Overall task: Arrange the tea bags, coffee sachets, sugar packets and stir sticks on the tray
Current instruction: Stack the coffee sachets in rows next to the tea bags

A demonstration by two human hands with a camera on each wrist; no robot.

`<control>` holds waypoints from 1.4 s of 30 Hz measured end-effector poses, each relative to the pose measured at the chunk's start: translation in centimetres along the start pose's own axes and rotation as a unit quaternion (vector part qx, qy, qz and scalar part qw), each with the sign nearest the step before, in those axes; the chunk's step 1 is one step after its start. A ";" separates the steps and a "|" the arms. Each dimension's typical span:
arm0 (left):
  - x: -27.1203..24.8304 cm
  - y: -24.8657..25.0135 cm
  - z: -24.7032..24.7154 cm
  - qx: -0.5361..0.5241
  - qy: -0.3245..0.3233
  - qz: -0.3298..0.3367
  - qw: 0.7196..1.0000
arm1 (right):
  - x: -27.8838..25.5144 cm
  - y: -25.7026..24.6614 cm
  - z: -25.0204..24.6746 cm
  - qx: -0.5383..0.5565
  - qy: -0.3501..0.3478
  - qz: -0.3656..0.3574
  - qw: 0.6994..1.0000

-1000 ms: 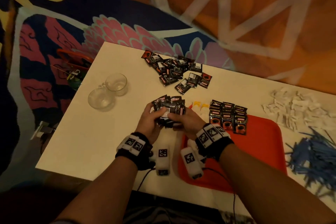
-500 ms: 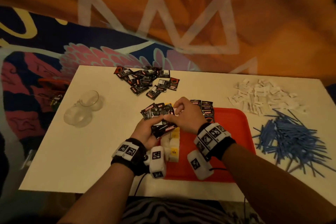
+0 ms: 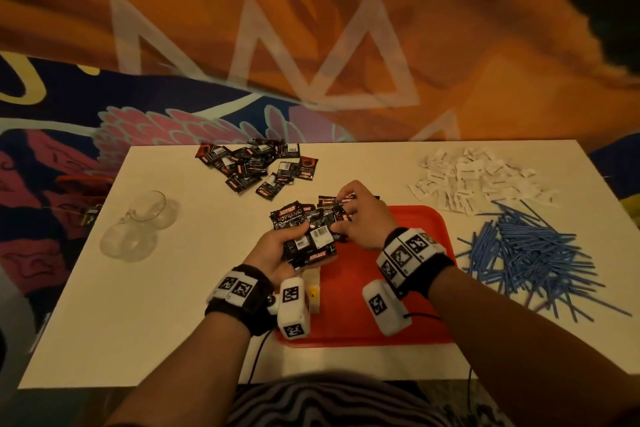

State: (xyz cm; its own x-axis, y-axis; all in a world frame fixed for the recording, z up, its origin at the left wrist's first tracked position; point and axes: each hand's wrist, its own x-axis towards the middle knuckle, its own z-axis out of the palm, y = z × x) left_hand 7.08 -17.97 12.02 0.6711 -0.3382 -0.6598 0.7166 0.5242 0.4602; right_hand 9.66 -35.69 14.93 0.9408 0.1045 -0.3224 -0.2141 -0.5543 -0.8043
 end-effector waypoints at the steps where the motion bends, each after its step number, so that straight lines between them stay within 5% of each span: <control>1: 0.1 -0.1 0.1 0.006 -0.006 -0.001 1.000 | -0.1 0.1 -0.3 -0.001 0.002 -0.007 1.000; 7: 0.3 -0.2 0.4 0.028 -0.028 -0.031 0.999 | -0.9 0.0 -1.7 -0.064 -0.017 -0.087 0.994; 11: 0.3 -0.8 0.2 0.043 -0.099 -0.062 0.992 | -1.1 -1.0 -1.4 -0.187 -0.061 -0.162 0.967; 15: 0.1 -1.3 0.6 0.089 -0.112 -0.067 0.988 | -1.3 -1.8 -0.4 -0.180 -0.047 -0.228 0.956; 19: 0.1 -0.9 0.9 0.116 -0.048 -0.001 0.992 | -1.0 -0.5 -0.1 -0.036 0.075 -0.123 0.989; 22: 0.4 -0.9 0.9 0.138 -0.030 0.044 0.989 | -0.6 0.5 0.8 0.056 0.044 -0.042 0.997; 28: 0.3 -0.4 0.4 0.022 -0.067 0.013 0.997 | 0.5 1.1 1.8 0.060 0.024 -0.011 0.998; 35: 0.7 -0.4 1.1 0.053 -0.022 0.076 0.995 | 0.4 1.3 1.6 0.125 0.031 0.008 0.992; 42: 1.2 0.1 0.9 0.047 -0.032 0.057 0.997 | 1.0 1.7 1.1 0.153 0.036 0.046 0.986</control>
State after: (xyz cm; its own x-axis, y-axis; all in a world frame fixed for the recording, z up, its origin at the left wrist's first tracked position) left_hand 8.09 -19.03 11.83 0.7574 -0.3318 -0.5623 0.6481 0.4868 0.5857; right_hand 10.00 -35.65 12.70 0.9276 0.0002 -0.3736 -0.3584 -0.2816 -0.8901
